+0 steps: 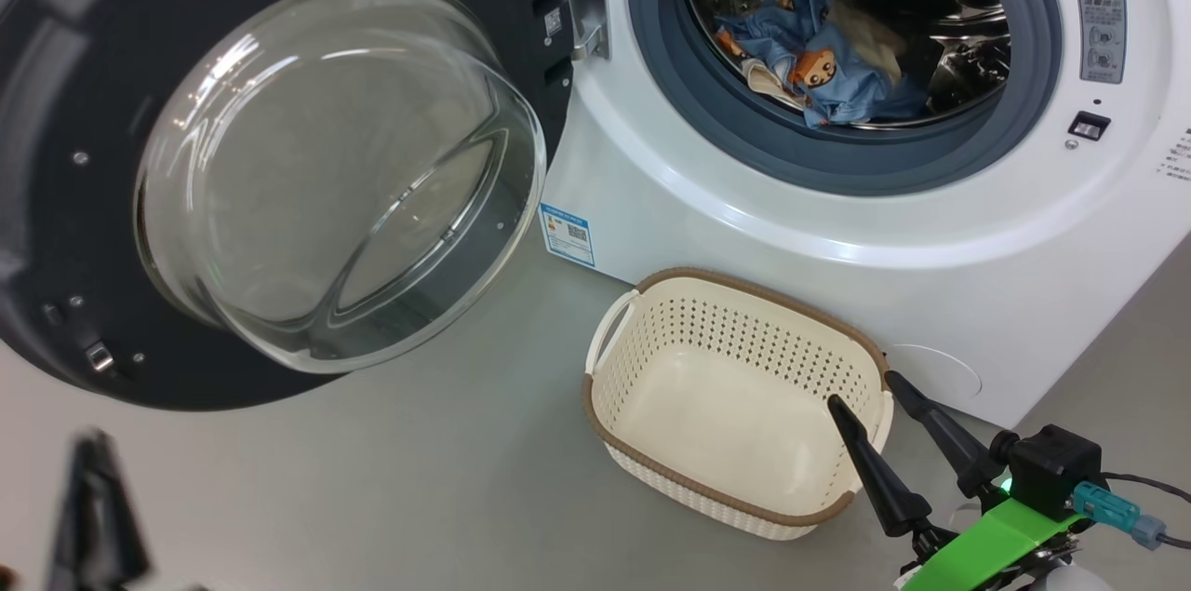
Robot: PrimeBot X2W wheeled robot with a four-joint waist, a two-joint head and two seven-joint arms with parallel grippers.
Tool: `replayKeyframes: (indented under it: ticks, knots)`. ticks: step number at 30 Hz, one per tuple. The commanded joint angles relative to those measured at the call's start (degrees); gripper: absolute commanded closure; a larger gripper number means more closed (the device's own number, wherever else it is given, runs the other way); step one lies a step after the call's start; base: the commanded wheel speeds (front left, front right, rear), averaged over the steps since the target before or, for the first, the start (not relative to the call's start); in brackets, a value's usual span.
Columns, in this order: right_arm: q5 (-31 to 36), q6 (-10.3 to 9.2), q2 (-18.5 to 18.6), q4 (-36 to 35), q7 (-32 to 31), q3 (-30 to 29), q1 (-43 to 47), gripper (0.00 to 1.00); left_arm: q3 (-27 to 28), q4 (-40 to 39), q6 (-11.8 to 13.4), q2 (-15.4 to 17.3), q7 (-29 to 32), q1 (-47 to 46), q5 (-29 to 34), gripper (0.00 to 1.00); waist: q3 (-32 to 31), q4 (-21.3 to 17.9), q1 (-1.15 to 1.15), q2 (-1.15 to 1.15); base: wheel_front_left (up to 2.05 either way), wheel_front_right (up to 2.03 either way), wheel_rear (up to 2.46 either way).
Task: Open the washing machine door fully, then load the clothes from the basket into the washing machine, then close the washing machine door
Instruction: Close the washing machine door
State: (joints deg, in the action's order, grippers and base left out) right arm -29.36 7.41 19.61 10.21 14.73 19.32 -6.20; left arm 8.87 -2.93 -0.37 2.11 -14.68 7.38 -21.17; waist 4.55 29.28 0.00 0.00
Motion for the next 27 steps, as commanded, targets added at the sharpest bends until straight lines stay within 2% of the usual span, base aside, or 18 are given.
replayKeyframes:
  ticks: [1, 3, 6, 7, 8, 10, 13, 16, 22, 27]
  knots:
    - [-0.43, 0.08, 0.46, -1.39, 0.27, 0.65, -1.67, 0.0, 4.03, -3.77, -1.21, 0.76, -0.32, -4.41, 0.3, 1.0, 0.33, -0.28, 0.0, 0.0, 0.0, 0.0, 0.0]
    - [-0.39, 0.08, 0.37, -1.43, 0.27, 0.58, -1.68, 0.0, 6.62, -5.69, -2.99, 1.34, -0.32, -6.76, -0.37, 1.0, 0.62, -0.54, 0.0, 0.0, 0.0, 0.0, 0.0]
    - [-0.36, 0.08, 0.36, -1.5, 0.27, 0.58, -1.78, 0.0, 10.17, -6.11, -4.95, 4.69, -0.32, -11.69, -2.74, 1.0, 1.29, -1.05, 0.0, 0.0, 0.0, 0.0, 0.0]
    - [-0.37, 0.08, 0.38, -1.46, 0.27, 0.59, -1.9, 0.0, 11.18, -5.55, -5.39, 6.47, -0.32, -13.7, -3.73, 1.0, 1.5, -1.26, 0.0, 0.0, 0.0, 0.0, 0.0]
    - [-0.4, 0.08, 0.38, -1.46, 0.27, 0.49, -2.09, 0.0, 12.62, -3.36, -6.07, 9.97, 0.08, -18.15, -7.02, 1.0, 1.96, -1.6, 0.0, 0.0, 0.0, 0.0, 0.0]
    - [-0.36, 0.08, 0.47, -1.55, 0.27, 0.63, -2.38, 0.0, 13.97, -0.12, -6.47, 13.82, 1.22, -22.69, -10.21, 1.0, 2.43, -2.04, 0.0, 0.0, 0.0, 0.0, 0.0]
    - [-0.35, 0.08, 0.54, -1.6, 0.27, 0.67, -2.62, 0.0, 15.07, 4.14, -6.73, 17.15, 2.98, -27.24, -14.23, 1.0, 2.86, -2.45, 0.0, 0.0, 0.0, 0.0, 0.0]
    - [-0.37, 0.08, 0.73, -1.68, 0.27, 0.7, -2.9, 0.0, 15.8, 11.5, -6.95, 21.78, 7.47, -33.47, -20.65, 1.0, 3.41, -3.0, 0.0, 0.0, 0.0, 0.0, 0.0]
    - [-0.44, 0.08, 1.34, -1.79, 0.27, 1.37, -3.61, 0.0, 14.92, 26.45, -7.09, 30.65, 21.6, -43.72, -32.72, 1.0, 4.5, -4.52, 0.0, 0.0, 0.0, 0.0, 0.0]
    - [-0.43, 0.08, 1.89, -1.91, 0.27, 1.5, -3.74, 0.0, 13.18, 33.3, -7.1, 34.95, 32.25, -49.47, -39.93, 1.0, 5.76, -5.04, 0.0, 0.0, 0.0, 0.0, 0.0]
